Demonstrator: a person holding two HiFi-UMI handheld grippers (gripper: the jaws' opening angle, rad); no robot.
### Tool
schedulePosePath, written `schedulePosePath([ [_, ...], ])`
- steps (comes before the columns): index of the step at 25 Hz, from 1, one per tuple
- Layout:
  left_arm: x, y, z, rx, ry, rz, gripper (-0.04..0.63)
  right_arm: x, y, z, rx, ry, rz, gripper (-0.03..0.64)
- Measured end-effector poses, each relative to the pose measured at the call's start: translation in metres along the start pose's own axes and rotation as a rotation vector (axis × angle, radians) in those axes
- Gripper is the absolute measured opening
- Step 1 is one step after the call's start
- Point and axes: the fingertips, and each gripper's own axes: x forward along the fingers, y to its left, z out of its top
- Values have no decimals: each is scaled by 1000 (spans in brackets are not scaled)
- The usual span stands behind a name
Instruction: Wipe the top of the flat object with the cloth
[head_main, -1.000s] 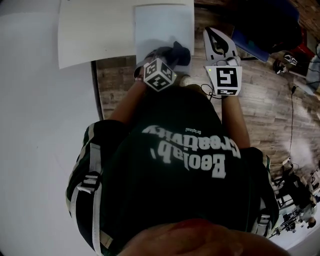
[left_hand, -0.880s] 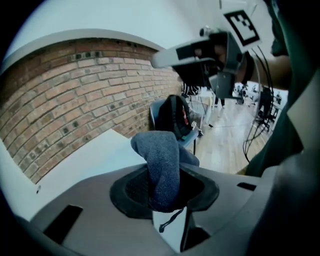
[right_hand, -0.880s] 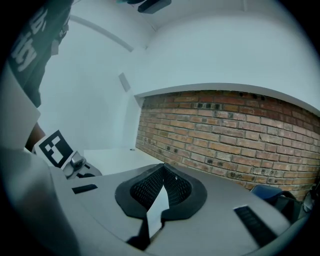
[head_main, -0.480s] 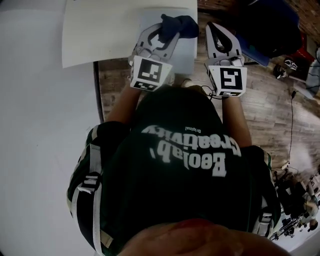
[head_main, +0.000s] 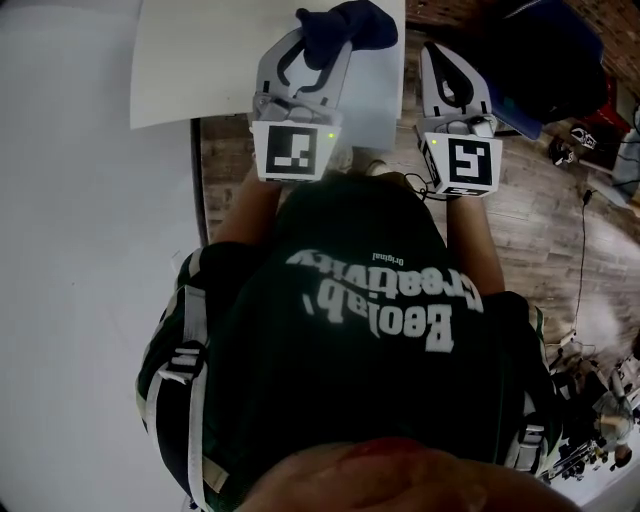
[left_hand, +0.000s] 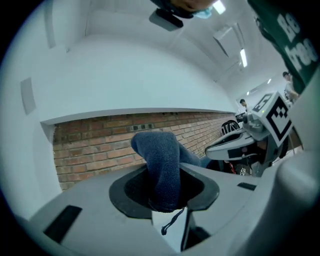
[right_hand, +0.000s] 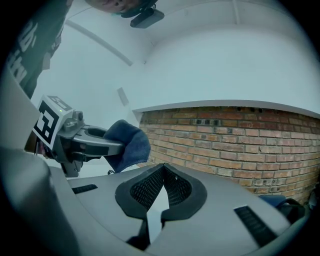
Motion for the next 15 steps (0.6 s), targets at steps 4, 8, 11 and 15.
schedulePosePath([
  [4, -5, 3, -4, 4, 7, 11, 126, -2, 2, 1, 0, -11, -21, -6],
  [8, -8, 7, -4, 4, 3, 20, 126, -4, 3, 5, -31, -17, -44, -6],
  [11, -9, 8, -3, 2, 3, 24, 124, -4, 4, 8, -31, -22, -39, -6],
  [15, -11, 8, -4, 2, -1, 18, 124, -4, 10, 6, -26, -20, -31, -5],
])
